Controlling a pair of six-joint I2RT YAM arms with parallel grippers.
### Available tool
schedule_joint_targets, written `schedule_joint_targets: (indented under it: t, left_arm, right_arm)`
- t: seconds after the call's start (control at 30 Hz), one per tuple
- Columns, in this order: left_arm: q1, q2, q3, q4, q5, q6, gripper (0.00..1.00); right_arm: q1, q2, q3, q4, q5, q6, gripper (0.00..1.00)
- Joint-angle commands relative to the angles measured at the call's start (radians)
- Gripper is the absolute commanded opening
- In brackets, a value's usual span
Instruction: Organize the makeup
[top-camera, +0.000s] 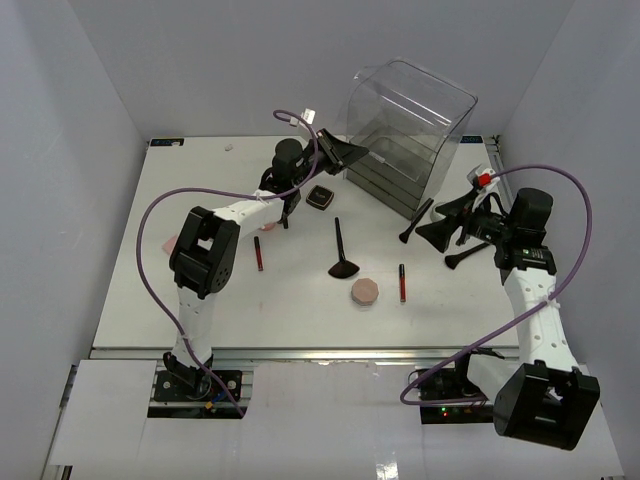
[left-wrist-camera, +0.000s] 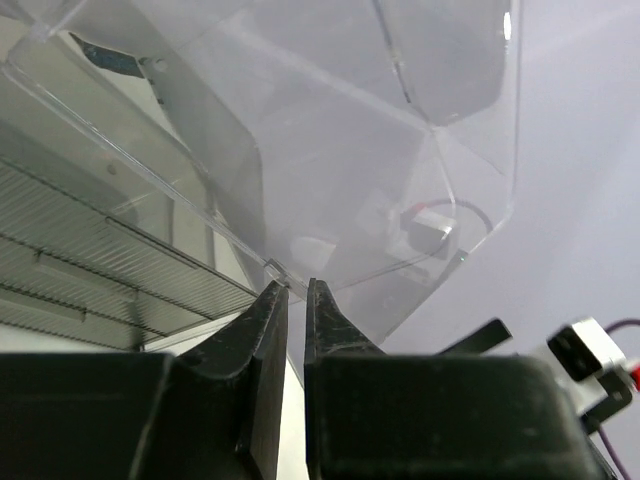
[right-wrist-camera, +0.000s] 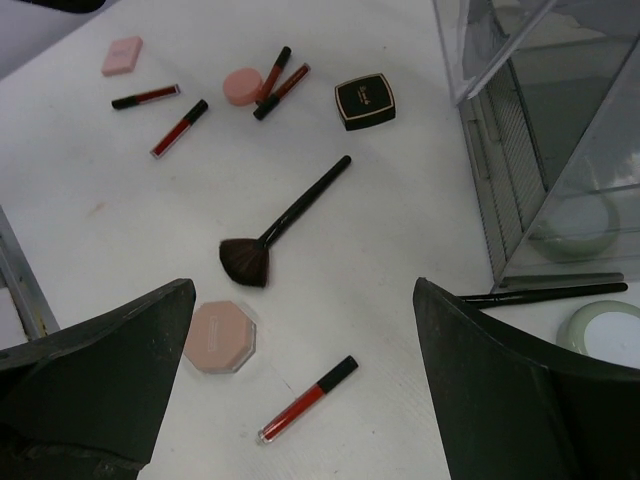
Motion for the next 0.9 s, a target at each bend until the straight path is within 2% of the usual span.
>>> schedule_joint_targets:
  t: [0.0,0.23,0.43,0.67,0.87]
  left_arm:
    - [0.008,-0.109,-0.012,0.034,0.065,0.006,0.0]
    - [0.009,-0.113,0.003,0.017,0.081,-0.016,0.0]
    - [0.009,-0.103,0.031,0.003,0.092,-0.045,0.0]
    - [0.009,-0.101,0.058,-0.022,0.097,-0.048,0.0]
    - [0.009,-0.092,0.05,-0.01,0.102,-0.061,0.0]
  right_arm:
    - [-0.003,0.049,0.079,0.216,-0.004,0.248,0.96]
    - [-0.003,0.135,0.121,0.363,0.071,0.483,0.96]
    - [0.015,0.198,0.159,0.437,0.082,0.596,0.98]
    - [0.081,0.259,0.235,0.434,0.109,0.606,1.0]
    - [0.086,0.31,0.245,0.454,0.114,0.633,0.94]
